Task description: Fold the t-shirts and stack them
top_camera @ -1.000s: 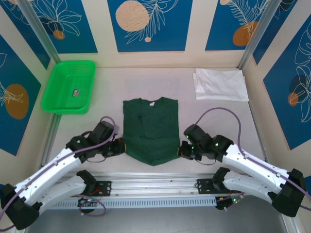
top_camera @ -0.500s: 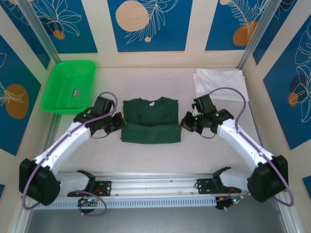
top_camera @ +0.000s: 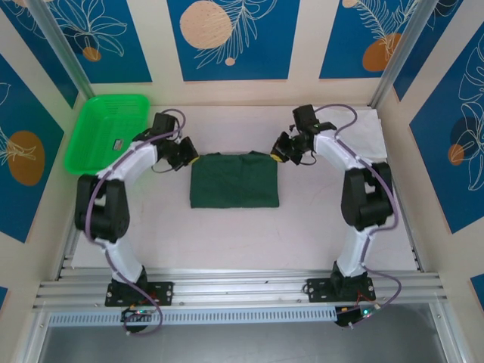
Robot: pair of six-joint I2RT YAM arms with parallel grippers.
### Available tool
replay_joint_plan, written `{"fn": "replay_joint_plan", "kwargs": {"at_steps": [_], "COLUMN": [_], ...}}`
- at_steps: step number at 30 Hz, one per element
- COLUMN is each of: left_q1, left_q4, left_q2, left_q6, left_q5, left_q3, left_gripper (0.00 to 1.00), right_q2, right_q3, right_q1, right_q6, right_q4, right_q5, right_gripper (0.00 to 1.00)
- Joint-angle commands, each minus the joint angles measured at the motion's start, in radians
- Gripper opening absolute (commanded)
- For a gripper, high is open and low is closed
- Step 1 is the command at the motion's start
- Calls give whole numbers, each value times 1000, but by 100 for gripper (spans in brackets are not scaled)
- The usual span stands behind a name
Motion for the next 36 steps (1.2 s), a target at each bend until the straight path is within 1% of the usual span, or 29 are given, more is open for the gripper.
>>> {"fn": "replay_joint_plan", "kwargs": {"at_steps": [1,3,4,5,6,7,8,9,11,14,17,19,21,22,23,26,28,29,31,34,36], "left_q1": [43,41,35,31,33,35,36,35,34,28,2,-33,-81,-105,-136,-205,-232,-239,-241,-239,-239], "left_q4": [37,-30,-49,-91,-146,-184,-189,-185,-176,-139,-127,-116,-83,-66,-48,-10,12,40,94,120,132], "left_q2": [175,304,350,393,430,446,451,443,410,303,181,111,55,39,29,52,87,105,143,209,236], "left_q6": [-41,-22,-16,-7,4,9,16,21,33,56,88,102,107,108,110,127,129,124,117,126,130], "left_q5": [76,137,158,151,119,82,55,34,6,-38,-92,-131,-150,-159,-171,-176,-178,-175,-165,-164,-157], "left_q3": [159,339,411,481,548,583,598,595,571,480,388,325,257,229,204,170,155,135,100,80,55], "left_gripper": [1,1,7,20,44,64,70,72,82,87,88,86,79,75,68,53,46,46,45,42,41], "right_q2": [146,233,259,289,322,355,385,397,375,261,89,-31,-111,-130,-143,-122,-77,-52,-13,46,69], "right_q3": [123,186,211,238,290,346,410,457,481,394,202,55,-64,-96,-137,-200,-198,-196,-198,-192,-199], "right_q1": [-51,-83,-94,-101,-106,-109,-111,-112,-119,-124,-87,-32,35,65,94,149,170,177,191,200,208], "right_q6": [54,105,123,138,142,134,118,104,97,97,80,66,51,52,56,73,84,84,85,73,68], "right_q4": [-34,-26,-20,-15,-38,-76,-119,-157,-180,-147,-56,41,97,116,138,204,201,204,210,201,197], "right_q5": [-36,-68,-75,-83,-90,-107,-115,-93,-52,-17,45,55,68,72,74,47,42,35,53,63,58], "right_gripper": [0,0,0,0,10,30,45,51,56,58,59,58,54,52,48,42,37,35,35,33,31]}}
